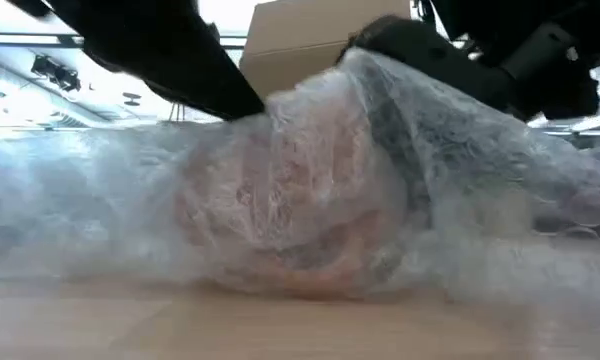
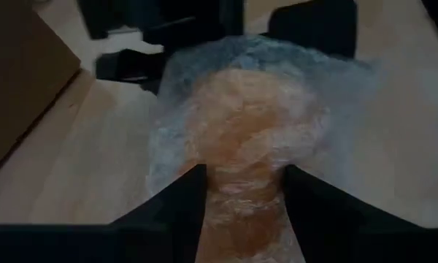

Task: Wrap mug
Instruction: Wrap the orange mug using the transparent bubble wrap

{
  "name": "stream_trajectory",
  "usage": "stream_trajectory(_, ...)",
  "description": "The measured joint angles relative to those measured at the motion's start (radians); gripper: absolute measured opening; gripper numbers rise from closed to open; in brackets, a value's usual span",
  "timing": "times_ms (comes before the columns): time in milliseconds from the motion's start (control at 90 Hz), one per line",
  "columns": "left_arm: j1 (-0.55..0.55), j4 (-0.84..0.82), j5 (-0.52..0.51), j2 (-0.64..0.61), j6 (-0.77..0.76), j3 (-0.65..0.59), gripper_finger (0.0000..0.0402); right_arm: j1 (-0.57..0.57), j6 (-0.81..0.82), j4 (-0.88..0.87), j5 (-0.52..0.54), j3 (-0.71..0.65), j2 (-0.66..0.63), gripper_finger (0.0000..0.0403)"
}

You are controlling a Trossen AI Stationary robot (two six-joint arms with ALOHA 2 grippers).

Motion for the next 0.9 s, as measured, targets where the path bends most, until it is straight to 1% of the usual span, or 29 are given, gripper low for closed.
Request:
stream_trajectory(100, -0.016, -0.094, -0.035, -0.08, -0.012, -0.002, 0.0162, -0.009, -0.008, -0.007, -0.003, 0.009, -0.011, 0.001)
stream_trajectory(178, -0.046, -0.204, -0.049, -0.152, -0.072, -0.001, 0.0162, -0.01, -0.016, -0.046, -0.03, 0.011, -0.032, 0.0006)
stream_trajectory(256, -0.09, -0.349, -0.047, -0.206, -0.181, 0.0, 0.0162, -0.007, -0.015, -0.093, -0.033, 0.011, -0.051, 0.0005)
stream_trajectory(322, -0.122, -0.467, -0.046, -0.226, -0.287, 0.0, 0.0162, -0.008, -0.016, -0.132, -0.017, 0.017, -0.081, 0.0004)
stream_trajectory(411, -0.166, -0.574, -0.087, -0.232, -0.426, 0.0, 0.0162, -0.011, -0.018, -0.148, 0.008, 0.022, -0.119, 0.0004)
stream_trajectory(467, -0.188, -0.599, -0.093, -0.227, -0.492, -0.006, 0.0162, -0.014, -0.027, -0.164, 0.005, 0.022, -0.139, 0.0004)
stream_trajectory(567, -0.207, -0.55, -0.094, -0.221, -0.557, -0.071, 0.0162, -0.02, -0.036, -0.225, -0.024, 0.024, -0.182, 0.0004)
stream_trajectory(656, -0.212, -0.43, -0.101, -0.22, -0.578, -0.144, 0.0162, -0.023, -0.078, -0.354, -0.026, 0.071, -0.208, 0.0003)
stream_trajectory(789, -0.204, -0.189, -0.102, -0.22, -0.571, -0.265, 0.0162, -0.025, -0.134, -0.59, -0.033, 0.206, -0.189, 0.0003)
stream_trajectory(900, -0.186, 0.059, -0.103, -0.211, -0.495, -0.368, 0.0162, -0.019, -0.148, -0.678, -0.069, 0.299, -0.139, 0.0003)
